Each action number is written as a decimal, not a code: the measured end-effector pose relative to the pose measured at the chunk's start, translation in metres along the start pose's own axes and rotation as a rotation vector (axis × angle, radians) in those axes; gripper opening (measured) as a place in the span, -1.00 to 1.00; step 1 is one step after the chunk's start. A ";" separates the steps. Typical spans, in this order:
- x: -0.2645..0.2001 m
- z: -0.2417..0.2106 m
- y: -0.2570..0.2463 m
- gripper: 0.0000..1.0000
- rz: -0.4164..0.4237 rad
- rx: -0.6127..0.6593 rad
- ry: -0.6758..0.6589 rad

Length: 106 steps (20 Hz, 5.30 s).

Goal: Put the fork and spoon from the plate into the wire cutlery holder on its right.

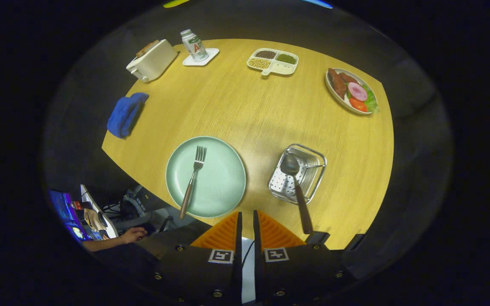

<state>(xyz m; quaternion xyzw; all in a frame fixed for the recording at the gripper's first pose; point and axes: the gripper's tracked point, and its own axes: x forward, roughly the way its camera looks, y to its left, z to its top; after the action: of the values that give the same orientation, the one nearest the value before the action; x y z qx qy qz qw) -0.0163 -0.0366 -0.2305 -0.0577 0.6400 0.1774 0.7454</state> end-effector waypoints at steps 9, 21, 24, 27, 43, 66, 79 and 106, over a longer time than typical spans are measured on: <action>0.059 -0.014 0.068 -0.70 0.095 -0.014 0.064; 0.110 -0.019 0.117 -0.70 0.146 0.049 0.133; 0.122 -0.022 0.119 -0.70 0.147 0.055 0.143; 0.131 -0.025 0.122 -0.70 0.140 0.060 0.164; 0.138 -0.039 0.120 -0.79 0.136 -0.001 0.219; 0.048 -0.037 0.029 -0.96 0.020 -0.176 0.210; -0.033 -0.046 -0.075 -0.96 -0.072 -0.164 0.265; -0.031 -0.038 -0.144 -0.96 -0.167 -0.285 0.646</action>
<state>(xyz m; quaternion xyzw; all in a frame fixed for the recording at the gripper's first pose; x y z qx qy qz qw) -0.0066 -0.1882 -0.2269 -0.2660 0.8043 0.1758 0.5014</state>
